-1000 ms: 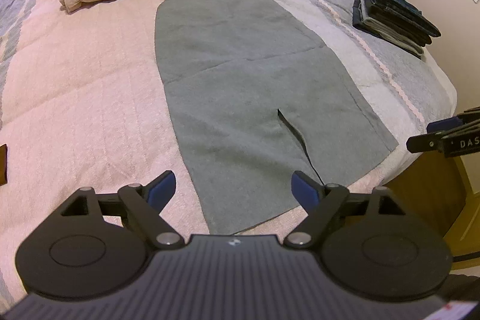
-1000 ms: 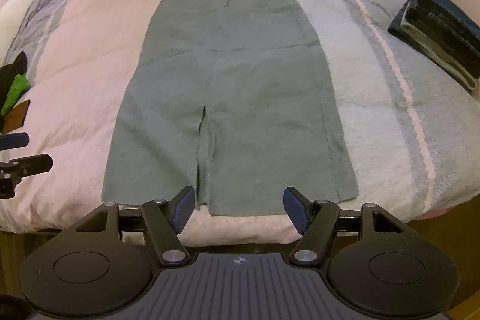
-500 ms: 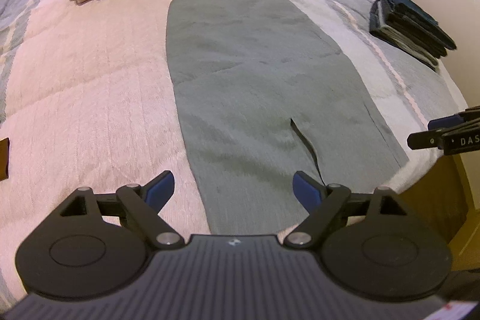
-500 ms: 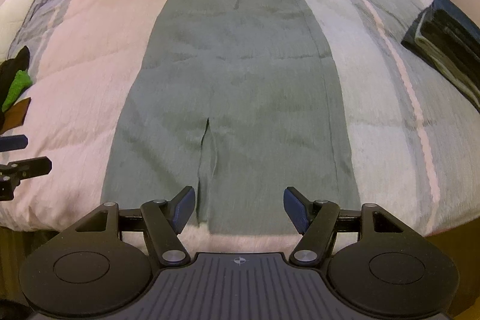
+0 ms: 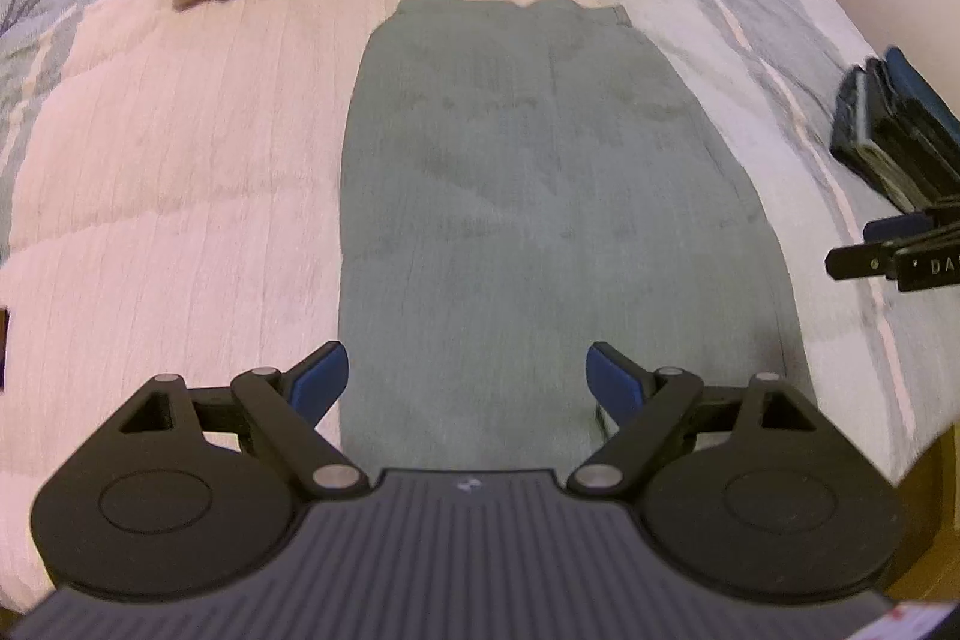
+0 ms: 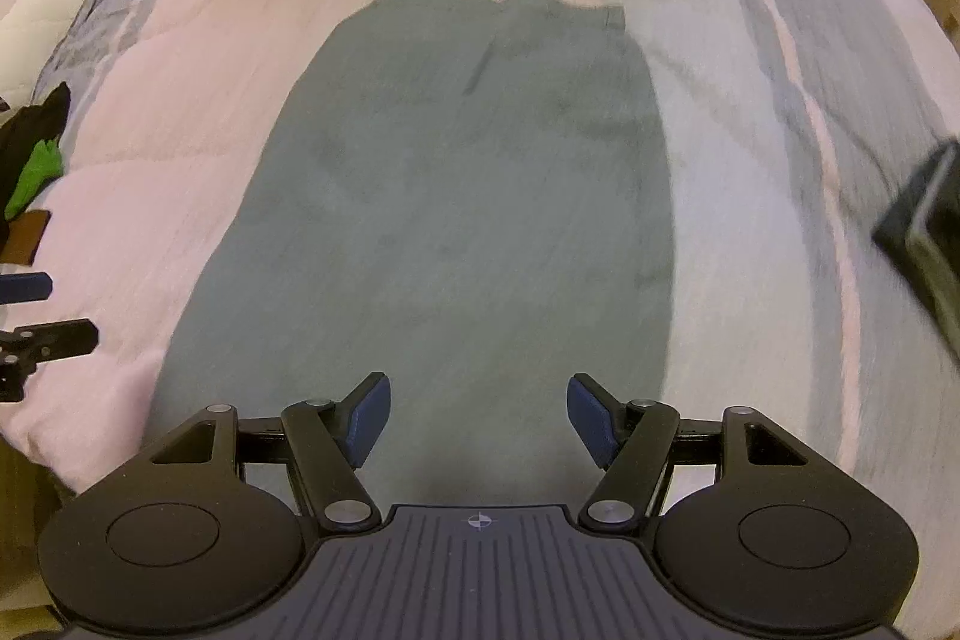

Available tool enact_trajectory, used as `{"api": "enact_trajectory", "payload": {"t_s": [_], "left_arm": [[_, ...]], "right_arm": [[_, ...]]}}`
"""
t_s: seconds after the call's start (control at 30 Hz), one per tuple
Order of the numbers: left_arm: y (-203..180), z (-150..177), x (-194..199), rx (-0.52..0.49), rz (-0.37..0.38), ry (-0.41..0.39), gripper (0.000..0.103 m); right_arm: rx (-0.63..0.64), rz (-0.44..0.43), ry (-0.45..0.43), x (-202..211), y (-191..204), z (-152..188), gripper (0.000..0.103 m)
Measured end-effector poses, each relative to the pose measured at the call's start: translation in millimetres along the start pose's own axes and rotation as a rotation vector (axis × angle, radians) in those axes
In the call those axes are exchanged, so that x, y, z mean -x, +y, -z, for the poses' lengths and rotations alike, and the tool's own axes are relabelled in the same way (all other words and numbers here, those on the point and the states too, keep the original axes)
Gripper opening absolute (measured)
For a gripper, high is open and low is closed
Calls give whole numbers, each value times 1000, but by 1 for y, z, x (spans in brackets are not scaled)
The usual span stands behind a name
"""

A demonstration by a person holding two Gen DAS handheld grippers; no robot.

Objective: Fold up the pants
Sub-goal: 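Grasp the grey skirt hem with the left gripper while the right gripper grasps it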

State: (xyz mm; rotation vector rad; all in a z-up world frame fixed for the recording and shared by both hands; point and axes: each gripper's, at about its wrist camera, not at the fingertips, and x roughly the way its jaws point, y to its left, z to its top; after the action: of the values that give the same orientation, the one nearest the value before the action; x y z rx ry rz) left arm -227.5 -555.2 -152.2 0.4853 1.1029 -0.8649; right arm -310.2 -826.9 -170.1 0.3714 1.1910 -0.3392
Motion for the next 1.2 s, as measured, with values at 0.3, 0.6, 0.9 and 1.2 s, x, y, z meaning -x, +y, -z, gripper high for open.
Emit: {"api": "enact_trajectory", "payload": {"t_s": [0.3,0.6,0.9,1.2], "left_arm": [[12,-118,-71,-70,12,-52,84],[62,-243,-199,-104,41,-87,71],[95,-299,-312,-71,85,-93,56],[103,-302,-364,-96,138,-26,44]], "right_arm": [[20,-57,-96,-54,-90,-115,63],[84,-124,-188,-142,-134,-208,63],[10,-176,-233,-233,-176,-264,58],[0,-175,-171,-295,-205,-287,46]]}}
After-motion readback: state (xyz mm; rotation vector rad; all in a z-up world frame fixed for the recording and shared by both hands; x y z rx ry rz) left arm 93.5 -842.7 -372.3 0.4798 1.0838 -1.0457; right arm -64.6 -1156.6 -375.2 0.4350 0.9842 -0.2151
